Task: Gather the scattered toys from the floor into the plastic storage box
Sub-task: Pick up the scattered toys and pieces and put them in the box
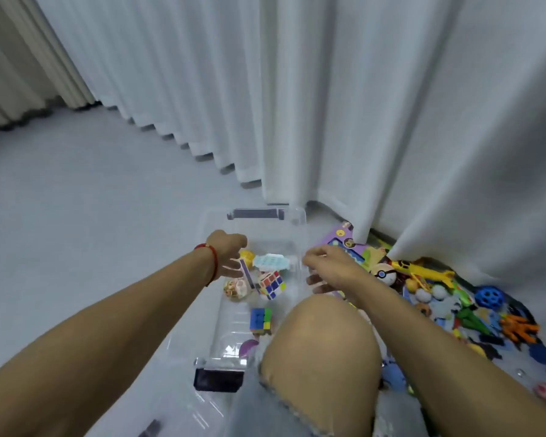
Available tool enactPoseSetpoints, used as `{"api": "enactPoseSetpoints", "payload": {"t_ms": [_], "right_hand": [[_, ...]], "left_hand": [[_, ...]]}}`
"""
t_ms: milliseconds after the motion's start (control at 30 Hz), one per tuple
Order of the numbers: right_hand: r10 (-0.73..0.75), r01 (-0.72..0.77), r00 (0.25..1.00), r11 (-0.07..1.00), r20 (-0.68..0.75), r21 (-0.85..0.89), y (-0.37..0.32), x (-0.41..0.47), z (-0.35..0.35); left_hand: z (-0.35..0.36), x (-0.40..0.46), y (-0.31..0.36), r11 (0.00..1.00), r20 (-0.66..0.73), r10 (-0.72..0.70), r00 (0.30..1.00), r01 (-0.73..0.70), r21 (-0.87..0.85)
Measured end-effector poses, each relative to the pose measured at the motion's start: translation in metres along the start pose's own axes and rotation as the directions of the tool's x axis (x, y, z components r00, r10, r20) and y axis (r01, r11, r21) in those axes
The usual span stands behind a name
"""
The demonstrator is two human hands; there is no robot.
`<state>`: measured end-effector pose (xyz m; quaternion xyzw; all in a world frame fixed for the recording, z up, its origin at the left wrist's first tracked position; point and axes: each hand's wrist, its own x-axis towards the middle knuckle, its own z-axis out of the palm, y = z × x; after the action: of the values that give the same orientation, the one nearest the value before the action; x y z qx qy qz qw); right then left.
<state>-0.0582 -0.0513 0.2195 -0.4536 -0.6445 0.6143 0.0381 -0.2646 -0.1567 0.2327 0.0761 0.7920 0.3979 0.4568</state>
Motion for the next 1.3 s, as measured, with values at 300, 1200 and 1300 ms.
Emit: {"api": "enactPoseSetpoints", "payload": {"t_ms": [300,1200,1300], "right_hand": [[-0.029,-0.004,0.998,0.829,-0.051,-0.559,0.017,-0.035,-0.143],[-0.24,-0.418,0.803,0.425,-0.545,-0.803,0.281,0.172,-0.215],[-0.325,-0.323,0.804,0.463,-0.498,-0.825,0.275,0.164,-0.214]], "left_hand": [[0.114,-0.024,0.024,0.943,0.246,0.276,0.929,-0.312,0.119],[0.404,0.185,-0.046,-0.337,0.613,0.539,0.578,-0.518,0.786],[0.396,0.178,-0.044,-0.276,0.598,0.571,0.563,-0.555,0.785]]}}
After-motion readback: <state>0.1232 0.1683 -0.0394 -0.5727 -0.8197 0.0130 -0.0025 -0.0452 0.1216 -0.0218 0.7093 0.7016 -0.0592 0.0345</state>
